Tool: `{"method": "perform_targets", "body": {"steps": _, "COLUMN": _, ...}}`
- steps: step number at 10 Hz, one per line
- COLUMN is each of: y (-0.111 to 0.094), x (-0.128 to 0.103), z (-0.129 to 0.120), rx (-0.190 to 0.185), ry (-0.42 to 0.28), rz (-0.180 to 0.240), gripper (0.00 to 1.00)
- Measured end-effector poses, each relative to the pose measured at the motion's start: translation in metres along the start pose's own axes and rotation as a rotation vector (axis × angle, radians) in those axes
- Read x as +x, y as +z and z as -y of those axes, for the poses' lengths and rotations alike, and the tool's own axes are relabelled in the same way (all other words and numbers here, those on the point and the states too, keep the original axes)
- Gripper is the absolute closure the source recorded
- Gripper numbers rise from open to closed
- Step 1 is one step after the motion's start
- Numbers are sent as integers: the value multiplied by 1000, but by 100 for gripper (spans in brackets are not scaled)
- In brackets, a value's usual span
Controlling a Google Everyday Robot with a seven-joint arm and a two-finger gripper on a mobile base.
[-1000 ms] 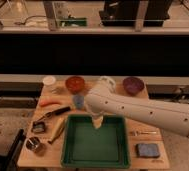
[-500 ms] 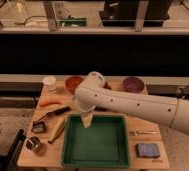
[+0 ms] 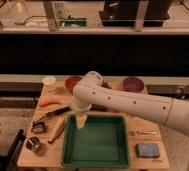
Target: Place banana in table surface
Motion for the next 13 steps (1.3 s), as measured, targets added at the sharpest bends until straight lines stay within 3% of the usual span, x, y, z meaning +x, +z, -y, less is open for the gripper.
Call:
{"method": "perform_targets", "body": {"steps": 4, "y": 15, "x": -16, "z": 3, "rx": -9, "ry": -16, "rz": -3, "gripper": 20}}
{"method": "perform_targets", "body": {"steps": 8, "y": 39, "x": -28, "z": 9, "rx": -51, "ry": -44, "rz": -2, "gripper": 20}}
{"method": "perform_targets", "body": {"steps": 13, "y": 55, "x": -66, "z": 30, "rx": -57, "ry": -97, "rz": -12, "gripper": 20}}
